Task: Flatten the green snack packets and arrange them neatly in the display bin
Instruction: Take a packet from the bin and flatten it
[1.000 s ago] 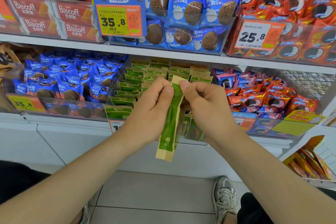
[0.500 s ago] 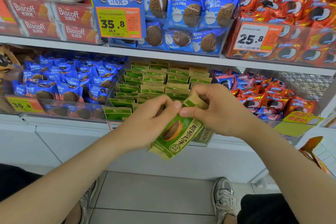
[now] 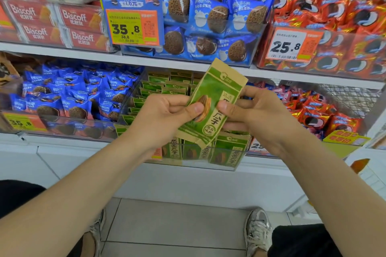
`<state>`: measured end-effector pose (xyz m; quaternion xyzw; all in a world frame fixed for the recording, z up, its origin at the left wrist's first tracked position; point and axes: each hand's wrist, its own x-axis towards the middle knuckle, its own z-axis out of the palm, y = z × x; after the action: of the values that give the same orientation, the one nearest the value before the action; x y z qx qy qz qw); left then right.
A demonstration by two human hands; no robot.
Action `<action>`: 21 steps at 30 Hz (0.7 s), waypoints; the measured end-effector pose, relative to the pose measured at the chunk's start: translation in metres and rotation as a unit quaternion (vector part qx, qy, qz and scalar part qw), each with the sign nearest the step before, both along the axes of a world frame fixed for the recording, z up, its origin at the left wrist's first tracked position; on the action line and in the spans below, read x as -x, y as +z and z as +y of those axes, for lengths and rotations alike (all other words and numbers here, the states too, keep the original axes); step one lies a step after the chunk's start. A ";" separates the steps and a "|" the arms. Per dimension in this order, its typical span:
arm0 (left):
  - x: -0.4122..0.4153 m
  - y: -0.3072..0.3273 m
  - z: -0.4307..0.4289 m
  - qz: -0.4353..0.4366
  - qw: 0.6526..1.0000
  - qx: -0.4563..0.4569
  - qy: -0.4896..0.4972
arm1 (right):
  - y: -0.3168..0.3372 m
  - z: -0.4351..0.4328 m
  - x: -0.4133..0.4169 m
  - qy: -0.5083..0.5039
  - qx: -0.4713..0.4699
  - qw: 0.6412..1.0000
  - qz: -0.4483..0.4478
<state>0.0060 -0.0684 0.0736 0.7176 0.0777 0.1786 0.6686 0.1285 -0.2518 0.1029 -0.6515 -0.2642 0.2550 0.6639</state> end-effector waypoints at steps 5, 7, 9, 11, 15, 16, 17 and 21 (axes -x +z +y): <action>-0.023 0.000 0.007 0.003 0.949 -0.260 0.177 | 0.004 0.010 -0.012 -0.149 -0.010 0.973 -0.177; -0.025 0.001 0.010 0.004 0.922 -0.329 0.206 | 0.006 0.015 -0.019 -0.181 0.003 0.951 -0.251; -0.026 -0.001 0.014 0.035 0.907 -0.385 0.168 | 0.005 0.018 -0.027 -0.174 0.020 0.944 -0.280; -0.024 -0.003 0.016 0.082 0.877 -0.455 0.128 | -0.002 0.022 -0.035 -0.146 0.050 0.940 -0.304; -0.016 -0.011 0.017 0.107 0.838 -0.528 0.087 | -0.020 0.032 -0.049 -0.102 0.071 0.949 -0.289; -0.014 -0.016 0.017 0.102 0.823 -0.554 0.073 | -0.023 0.034 -0.051 -0.083 0.081 0.949 -0.292; -0.013 -0.022 0.016 0.094 0.806 -0.581 0.062 | -0.026 0.035 -0.053 -0.061 0.091 0.947 -0.303; -0.017 -0.036 0.014 0.051 0.776 -0.625 0.068 | -0.033 0.040 -0.058 -0.038 0.167 0.891 -0.420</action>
<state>0.0235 -0.0546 0.0378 0.9786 0.0311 0.1960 0.0546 0.1867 -0.2119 0.0702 -0.8089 -0.4466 -0.0271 0.3814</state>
